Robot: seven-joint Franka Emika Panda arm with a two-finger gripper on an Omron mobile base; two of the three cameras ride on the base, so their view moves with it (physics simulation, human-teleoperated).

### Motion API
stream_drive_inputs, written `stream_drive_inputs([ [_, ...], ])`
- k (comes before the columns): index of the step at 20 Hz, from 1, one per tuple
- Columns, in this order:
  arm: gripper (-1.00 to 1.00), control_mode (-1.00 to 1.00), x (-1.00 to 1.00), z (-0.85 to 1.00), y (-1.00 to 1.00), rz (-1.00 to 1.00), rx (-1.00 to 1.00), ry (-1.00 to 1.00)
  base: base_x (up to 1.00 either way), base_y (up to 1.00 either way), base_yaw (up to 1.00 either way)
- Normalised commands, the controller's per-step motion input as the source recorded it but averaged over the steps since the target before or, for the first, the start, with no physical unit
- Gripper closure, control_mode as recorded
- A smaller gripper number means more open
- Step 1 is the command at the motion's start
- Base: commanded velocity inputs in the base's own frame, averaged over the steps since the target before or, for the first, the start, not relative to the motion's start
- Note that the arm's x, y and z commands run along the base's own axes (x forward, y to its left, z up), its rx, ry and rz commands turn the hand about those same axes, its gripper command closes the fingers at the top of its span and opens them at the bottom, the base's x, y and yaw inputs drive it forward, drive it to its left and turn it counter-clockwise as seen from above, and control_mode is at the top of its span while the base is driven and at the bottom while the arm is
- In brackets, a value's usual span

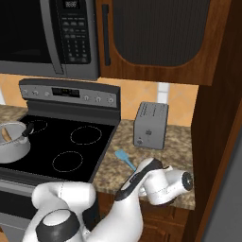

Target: Put the sweet potato and tomato in the pot. Retrieve the spatula and lightly stir the vegetables in the pot.

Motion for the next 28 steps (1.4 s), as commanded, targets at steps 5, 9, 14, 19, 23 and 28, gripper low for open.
stream_drive_inputs([
  [5, 1.00, -1.00, -0.33, 0.28, 0.17, 0.00, 0.00, -0.21, 0.00, 0.00, 0.00],
  [9, 1.00, -1.00, -0.50, 0.48, 0.01, 0.00, 0.07, -0.19, 0.00, 0.00, 0.00],
  [14, 1.00, -1.00, -0.52, 0.79, 0.14, 0.00, 0.06, -0.07, 0.00, 0.00, 0.00],
  [19, 1.00, -1.00, -0.45, 0.85, 0.27, -0.02, 0.00, 0.01, 0.00, 0.00, 0.00],
  [23, 1.00, -1.00, -0.64, 0.49, 0.56, -0.01, -0.09, -0.14, 0.00, 0.00, 0.00],
  [28, 1.00, -1.00, -0.14, 0.52, 0.40, 0.00, -0.33, -0.25, 0.00, 0.00, 0.00],
])
